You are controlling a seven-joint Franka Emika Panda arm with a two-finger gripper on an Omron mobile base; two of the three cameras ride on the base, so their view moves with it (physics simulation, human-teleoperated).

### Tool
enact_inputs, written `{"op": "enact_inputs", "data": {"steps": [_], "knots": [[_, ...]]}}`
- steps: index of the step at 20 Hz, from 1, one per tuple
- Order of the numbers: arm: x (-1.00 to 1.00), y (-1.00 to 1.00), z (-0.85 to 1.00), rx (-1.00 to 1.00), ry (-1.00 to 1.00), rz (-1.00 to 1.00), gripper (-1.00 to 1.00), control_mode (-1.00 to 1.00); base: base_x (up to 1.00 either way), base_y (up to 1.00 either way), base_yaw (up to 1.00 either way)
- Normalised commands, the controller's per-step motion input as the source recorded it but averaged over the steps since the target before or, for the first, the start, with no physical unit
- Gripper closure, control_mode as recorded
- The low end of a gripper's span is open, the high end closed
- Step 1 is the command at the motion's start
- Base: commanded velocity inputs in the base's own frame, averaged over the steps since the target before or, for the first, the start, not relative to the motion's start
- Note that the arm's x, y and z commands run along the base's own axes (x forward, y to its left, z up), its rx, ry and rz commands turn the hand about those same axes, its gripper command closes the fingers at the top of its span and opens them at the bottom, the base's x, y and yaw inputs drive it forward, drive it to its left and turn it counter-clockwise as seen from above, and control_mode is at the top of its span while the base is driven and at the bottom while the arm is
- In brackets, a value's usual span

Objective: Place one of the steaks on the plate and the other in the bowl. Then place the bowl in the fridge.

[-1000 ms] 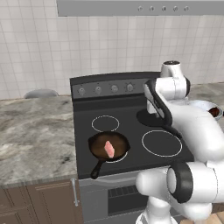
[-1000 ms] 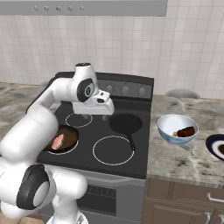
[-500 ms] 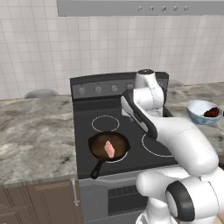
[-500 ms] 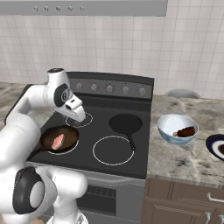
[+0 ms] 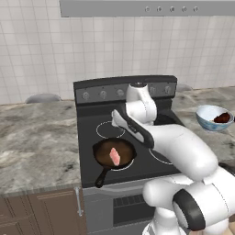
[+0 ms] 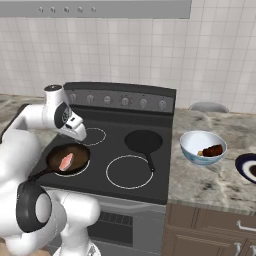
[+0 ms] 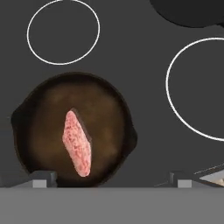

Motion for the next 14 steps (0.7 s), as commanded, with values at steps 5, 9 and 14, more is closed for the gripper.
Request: {"op": "enact_inputs", "data": {"steps": [5,9,14], "knots": [[0.2,0.62,-0.31,-0.03,0.14,0.37,-1.0,-1.0,0.0,0.0,0.0],[0.0,0.4,-0.16,-0.04,0.0,0.15,-1.0,-1.0,0.0,0.0,0.0],[0.0,0.04,-0.33,-0.04,0.01,0.02,-1.0,-1.0,0.0,0.0,0.0]]}}
